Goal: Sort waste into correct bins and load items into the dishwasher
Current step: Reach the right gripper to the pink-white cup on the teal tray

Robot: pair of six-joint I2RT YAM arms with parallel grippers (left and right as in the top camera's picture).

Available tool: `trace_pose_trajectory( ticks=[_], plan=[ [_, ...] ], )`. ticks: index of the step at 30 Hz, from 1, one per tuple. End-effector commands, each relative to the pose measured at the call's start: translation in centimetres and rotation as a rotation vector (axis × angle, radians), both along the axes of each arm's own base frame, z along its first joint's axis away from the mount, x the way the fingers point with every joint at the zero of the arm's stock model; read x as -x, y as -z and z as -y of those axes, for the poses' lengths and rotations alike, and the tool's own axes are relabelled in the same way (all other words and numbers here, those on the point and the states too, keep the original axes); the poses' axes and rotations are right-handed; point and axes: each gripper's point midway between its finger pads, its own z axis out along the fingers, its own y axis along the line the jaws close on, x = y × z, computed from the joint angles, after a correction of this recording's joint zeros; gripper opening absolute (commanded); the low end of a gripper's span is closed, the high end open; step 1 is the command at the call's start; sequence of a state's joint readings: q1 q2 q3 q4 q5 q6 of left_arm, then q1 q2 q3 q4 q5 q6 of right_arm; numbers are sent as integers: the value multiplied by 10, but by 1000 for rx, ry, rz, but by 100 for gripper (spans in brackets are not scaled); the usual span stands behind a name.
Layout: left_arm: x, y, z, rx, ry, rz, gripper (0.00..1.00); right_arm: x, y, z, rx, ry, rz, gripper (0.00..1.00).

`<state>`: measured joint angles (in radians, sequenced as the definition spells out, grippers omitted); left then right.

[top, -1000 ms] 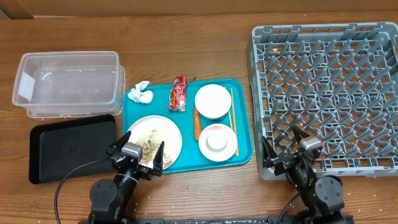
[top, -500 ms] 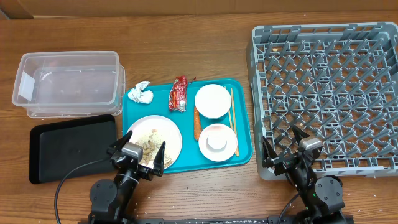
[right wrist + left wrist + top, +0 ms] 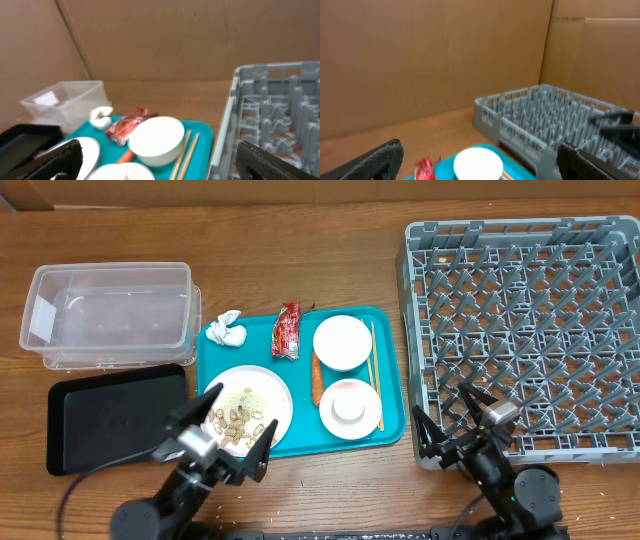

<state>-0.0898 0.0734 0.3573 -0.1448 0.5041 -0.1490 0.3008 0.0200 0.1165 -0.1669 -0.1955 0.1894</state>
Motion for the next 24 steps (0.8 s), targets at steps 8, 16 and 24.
trace_pose_trajectory(
  ticks=[8,16,24],
  plan=[
    [-16,-64,10,59,58,-341,100,22,-117,22,-3,90,-197,100],
    [-28,-73,24,-38,156,-540,100,10,-124,4,71,20,-484,100],
    [-35,-49,37,-20,246,-677,100,-5,-68,-41,29,-107,-837,100]
  ],
)
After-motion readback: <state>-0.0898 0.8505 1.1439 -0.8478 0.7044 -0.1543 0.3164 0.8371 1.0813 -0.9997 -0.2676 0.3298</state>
